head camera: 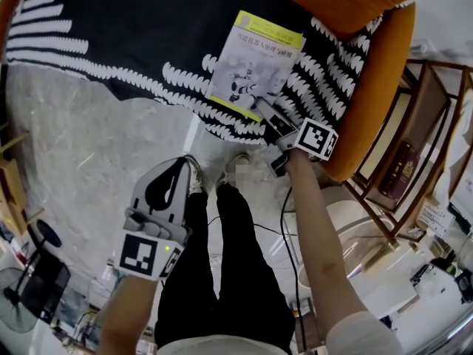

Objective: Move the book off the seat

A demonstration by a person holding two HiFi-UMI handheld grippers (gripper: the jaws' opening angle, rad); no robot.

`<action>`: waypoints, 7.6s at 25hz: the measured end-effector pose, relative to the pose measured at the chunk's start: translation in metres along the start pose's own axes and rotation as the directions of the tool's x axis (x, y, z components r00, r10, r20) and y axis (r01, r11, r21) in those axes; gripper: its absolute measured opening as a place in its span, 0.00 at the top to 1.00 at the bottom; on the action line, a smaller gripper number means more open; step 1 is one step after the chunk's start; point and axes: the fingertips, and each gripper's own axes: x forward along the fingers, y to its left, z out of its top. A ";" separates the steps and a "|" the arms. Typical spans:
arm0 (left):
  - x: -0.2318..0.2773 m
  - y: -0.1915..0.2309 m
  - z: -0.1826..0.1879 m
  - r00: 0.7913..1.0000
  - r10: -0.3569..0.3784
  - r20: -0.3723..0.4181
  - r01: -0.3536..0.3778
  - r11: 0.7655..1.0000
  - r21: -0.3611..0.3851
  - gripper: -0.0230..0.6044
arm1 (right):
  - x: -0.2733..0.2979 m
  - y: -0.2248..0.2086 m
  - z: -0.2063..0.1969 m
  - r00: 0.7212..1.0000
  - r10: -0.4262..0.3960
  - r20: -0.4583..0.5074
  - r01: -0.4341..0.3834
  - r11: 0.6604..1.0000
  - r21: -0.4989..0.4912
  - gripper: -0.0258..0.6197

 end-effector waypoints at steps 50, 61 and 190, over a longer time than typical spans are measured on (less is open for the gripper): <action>-0.042 0.019 -0.017 1.000 0.028 -0.008 -0.029 0.997 -0.071 0.94 | 0.026 0.060 0.009 0.978 -0.006 0.209 0.045 0.982 -0.184 0.78; -0.074 0.023 0.021 0.998 0.014 0.056 -0.010 0.998 -0.066 0.94 | -0.003 0.146 0.027 0.955 0.124 0.271 -0.081 0.983 -0.164 0.79; -0.233 -0.671 -0.177 0.238 -0.787 -0.569 0.929 0.014 0.370 0.94 | -0.844 0.058 -0.432 -0.122 -0.271 0.955 0.056 0.959 0.279 0.79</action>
